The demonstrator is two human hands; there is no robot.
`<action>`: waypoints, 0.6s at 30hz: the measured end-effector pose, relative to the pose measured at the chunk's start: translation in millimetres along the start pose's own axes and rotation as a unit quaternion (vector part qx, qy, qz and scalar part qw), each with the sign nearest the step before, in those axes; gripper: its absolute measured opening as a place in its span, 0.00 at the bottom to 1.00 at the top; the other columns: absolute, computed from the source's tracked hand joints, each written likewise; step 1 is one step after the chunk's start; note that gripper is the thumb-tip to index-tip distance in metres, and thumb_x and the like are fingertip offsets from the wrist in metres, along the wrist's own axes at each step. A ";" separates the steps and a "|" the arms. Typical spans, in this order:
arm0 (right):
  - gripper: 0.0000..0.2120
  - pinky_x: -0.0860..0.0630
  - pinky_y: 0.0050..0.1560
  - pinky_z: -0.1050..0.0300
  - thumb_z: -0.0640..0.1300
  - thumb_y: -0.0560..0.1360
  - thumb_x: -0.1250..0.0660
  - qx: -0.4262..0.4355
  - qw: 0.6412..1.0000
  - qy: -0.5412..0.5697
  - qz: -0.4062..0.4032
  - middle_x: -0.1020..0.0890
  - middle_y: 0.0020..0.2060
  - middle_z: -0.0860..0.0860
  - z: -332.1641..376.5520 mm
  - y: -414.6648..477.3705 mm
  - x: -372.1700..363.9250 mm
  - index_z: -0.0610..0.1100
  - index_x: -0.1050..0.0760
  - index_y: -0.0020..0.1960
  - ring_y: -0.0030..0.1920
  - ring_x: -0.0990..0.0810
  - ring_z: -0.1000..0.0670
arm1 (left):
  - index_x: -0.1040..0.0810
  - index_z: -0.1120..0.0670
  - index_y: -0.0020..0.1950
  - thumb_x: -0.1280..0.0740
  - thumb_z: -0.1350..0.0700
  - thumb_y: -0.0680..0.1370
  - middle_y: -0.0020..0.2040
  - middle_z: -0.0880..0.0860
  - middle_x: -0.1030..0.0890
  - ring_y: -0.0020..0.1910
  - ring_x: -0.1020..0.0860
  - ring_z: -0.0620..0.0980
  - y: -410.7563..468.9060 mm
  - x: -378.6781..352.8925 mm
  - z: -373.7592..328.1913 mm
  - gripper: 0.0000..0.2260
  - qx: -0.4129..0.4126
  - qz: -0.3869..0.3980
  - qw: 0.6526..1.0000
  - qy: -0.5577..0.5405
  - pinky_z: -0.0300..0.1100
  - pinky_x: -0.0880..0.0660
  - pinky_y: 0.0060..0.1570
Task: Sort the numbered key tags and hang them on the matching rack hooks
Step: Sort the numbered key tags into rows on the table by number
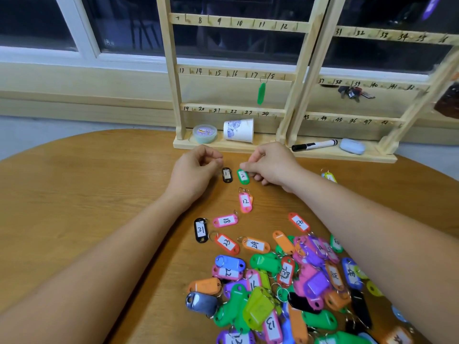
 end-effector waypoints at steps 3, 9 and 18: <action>0.06 0.19 0.43 0.53 0.44 0.81 0.28 0.056 0.996 -0.037 -0.050 0.13 0.37 0.51 2.7 -8.3 27.2 0.47 0.17 0.45 0.38 0.17 0.53 | 0.16 0.45 0.55 0.28 0.53 0.82 0.48 0.44 0.16 0.49 0.20 0.38 -8.6 -1.3 -10.2 0.04 -0.062 0.015 0.993 0.099 0.26 0.28 0.47; 0.07 0.25 0.46 0.60 0.43 0.79 0.29 0.089 0.984 -0.133 -0.078 0.16 0.40 0.57 -30.3 -49.4 88.0 0.54 0.17 0.47 0.43 0.20 0.59 | 0.16 0.46 0.56 0.30 0.56 0.83 0.51 0.42 0.17 0.53 0.23 0.36 -15.7 -7.1 -18.5 0.06 -0.105 0.030 0.982 0.157 0.23 0.32 0.47; 0.07 0.25 0.47 0.64 0.44 0.79 0.26 0.112 0.989 -0.077 -0.061 0.15 0.42 0.58 -42.2 -171.8 111.1 0.56 0.15 0.48 0.45 0.19 0.58 | 0.16 0.42 0.55 0.26 0.53 0.81 0.51 0.45 0.18 0.50 0.20 0.42 -73.1 12.1 -15.6 0.06 -0.063 0.047 0.989 0.125 0.37 0.25 0.51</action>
Point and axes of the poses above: each hand's wrist, its own y-axis towards the middle knuckle, its own x-axis out of the back of the hand, z = x × y, the point moved 8 cm from there along y, towards the middle knuckle
